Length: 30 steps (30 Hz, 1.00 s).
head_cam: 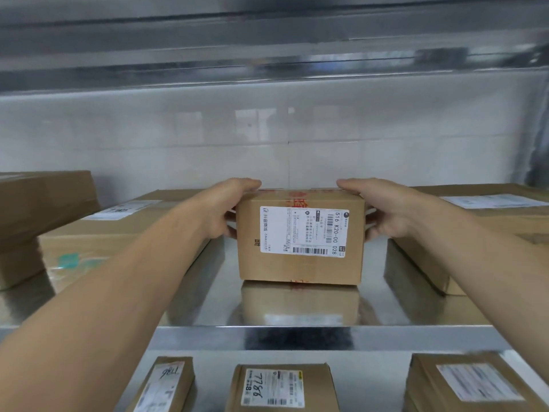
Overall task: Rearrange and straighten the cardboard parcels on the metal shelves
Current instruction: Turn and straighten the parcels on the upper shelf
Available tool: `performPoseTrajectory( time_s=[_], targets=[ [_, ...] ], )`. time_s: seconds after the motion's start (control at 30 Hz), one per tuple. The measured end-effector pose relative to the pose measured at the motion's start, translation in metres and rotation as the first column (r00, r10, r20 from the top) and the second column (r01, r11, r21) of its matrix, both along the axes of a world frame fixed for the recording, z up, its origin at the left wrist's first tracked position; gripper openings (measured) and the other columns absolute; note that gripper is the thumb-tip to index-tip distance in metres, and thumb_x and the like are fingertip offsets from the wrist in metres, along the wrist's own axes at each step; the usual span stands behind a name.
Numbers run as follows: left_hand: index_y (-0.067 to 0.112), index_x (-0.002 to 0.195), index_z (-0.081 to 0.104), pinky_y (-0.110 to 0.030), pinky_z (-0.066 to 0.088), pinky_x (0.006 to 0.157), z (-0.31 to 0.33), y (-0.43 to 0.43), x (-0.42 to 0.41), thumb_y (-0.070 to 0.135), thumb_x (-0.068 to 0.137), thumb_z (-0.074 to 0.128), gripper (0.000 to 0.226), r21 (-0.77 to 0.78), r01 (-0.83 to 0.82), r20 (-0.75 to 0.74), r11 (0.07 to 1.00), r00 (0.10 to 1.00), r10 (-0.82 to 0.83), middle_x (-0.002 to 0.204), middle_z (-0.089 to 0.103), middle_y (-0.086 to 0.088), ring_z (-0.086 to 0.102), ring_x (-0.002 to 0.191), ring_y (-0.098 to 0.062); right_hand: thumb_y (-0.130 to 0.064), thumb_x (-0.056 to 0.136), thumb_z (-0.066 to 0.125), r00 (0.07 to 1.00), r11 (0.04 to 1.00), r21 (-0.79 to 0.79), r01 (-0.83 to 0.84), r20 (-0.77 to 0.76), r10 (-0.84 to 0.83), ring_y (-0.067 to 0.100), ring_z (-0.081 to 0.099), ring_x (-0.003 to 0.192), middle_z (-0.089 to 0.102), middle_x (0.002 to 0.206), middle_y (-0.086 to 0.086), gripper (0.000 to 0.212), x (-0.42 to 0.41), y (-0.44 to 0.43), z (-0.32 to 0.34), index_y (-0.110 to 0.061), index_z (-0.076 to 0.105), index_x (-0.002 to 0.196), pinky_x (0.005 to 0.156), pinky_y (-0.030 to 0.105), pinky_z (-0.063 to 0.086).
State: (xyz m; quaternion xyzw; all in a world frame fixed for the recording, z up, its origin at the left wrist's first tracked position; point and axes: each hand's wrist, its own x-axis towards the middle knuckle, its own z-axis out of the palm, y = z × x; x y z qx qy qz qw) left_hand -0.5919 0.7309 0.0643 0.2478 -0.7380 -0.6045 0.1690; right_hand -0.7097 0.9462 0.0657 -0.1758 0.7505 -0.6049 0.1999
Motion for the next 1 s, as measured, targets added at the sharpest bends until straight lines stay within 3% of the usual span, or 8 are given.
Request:
performPoseTrajectory(
  time_s=[0.1,0.23,0.37,0.43,0.6,0.87,1.0],
  targets=[
    [0.022,0.097,0.07,-0.038,0.052,0.069,0.003,-0.006,-0.006,0.037,0.096,0.063,0.017,-0.066,0.026,0.063,0.997,0.998,-0.022,0.091,0.068,-0.002,0.062,0.085,-0.022,-0.043,0.099,0.063,0.999,0.993,0.107,-0.05,0.019,0.048,0.022,0.061,0.07,0.064,0.054,0.003,0.026,-0.001,0.001,0.005,-0.021,0.066,0.084,0.092,0.056,0.056],
    [0.018,0.097,0.071,-0.039,0.057,0.073,0.003,-0.008,-0.01,0.032,0.096,0.064,0.016,-0.056,0.043,0.099,0.997,0.994,-0.038,0.095,0.068,-0.007,0.065,0.087,-0.023,-0.042,0.099,0.063,0.996,0.978,0.192,-0.085,-0.002,0.087,0.035,0.068,0.089,0.068,0.089,0.015,0.027,-0.002,0.002,0.008,-0.015,0.069,0.095,0.095,0.064,0.054],
    [0.015,0.105,0.072,-0.043,0.06,0.078,0.0,-0.015,-0.016,0.027,0.098,0.061,0.018,-0.054,0.056,0.103,0.997,0.993,-0.051,0.106,0.071,-0.012,0.068,0.09,-0.023,-0.039,0.1,0.062,0.992,0.96,0.25,-0.124,-0.005,0.129,0.036,0.072,0.1,0.069,0.104,0.016,0.027,-0.004,-0.001,0.01,-0.013,0.071,0.097,0.093,0.064,0.055],
    [0.014,0.114,0.072,-0.043,0.061,0.077,-0.001,-0.017,-0.018,0.027,0.098,0.062,0.023,-0.062,0.056,0.11,0.996,0.993,-0.049,0.113,0.073,-0.013,0.069,0.089,-0.023,-0.037,0.101,0.062,0.993,0.958,0.265,-0.112,-0.014,0.12,0.035,0.071,0.097,0.071,0.098,0.015,0.026,-0.007,-0.002,0.01,-0.013,0.07,0.095,0.093,0.064,0.055],
    [0.015,0.117,0.073,-0.034,0.058,0.061,-0.003,-0.02,-0.02,0.026,0.097,0.064,0.024,-0.067,0.057,0.103,0.996,0.993,-0.05,0.108,0.073,-0.009,0.07,0.077,-0.018,-0.035,0.102,0.059,0.995,0.955,0.284,-0.088,-0.025,0.099,0.028,0.07,0.077,0.072,0.062,0.007,0.025,-0.01,-0.005,0.009,-0.013,0.068,0.095,0.082,0.061,0.057],
    [0.014,0.108,0.07,-0.04,0.061,0.07,-0.007,-0.014,-0.018,0.028,0.096,0.067,0.019,-0.095,0.036,0.106,0.995,0.994,-0.026,0.109,0.072,-0.01,0.07,0.083,-0.022,-0.034,0.102,0.06,0.996,0.961,0.272,-0.057,-0.046,0.072,0.028,0.07,0.078,0.072,0.063,0.007,0.024,-0.008,-0.006,0.004,-0.012,0.068,0.095,0.08,0.059,0.058],
    [0.018,0.102,0.068,-0.039,0.06,0.073,-0.008,-0.005,-0.012,0.03,0.095,0.066,0.014,-0.087,0.016,0.071,0.996,0.997,-0.009,0.099,0.07,-0.006,0.068,0.082,-0.021,-0.037,0.101,0.059,0.997,0.964,0.264,-0.028,-0.065,0.047,0.025,0.069,0.074,0.072,0.067,0.007,0.024,0.0,-0.004,0.002,-0.016,0.066,0.092,0.073,0.053,0.059]
  ],
)
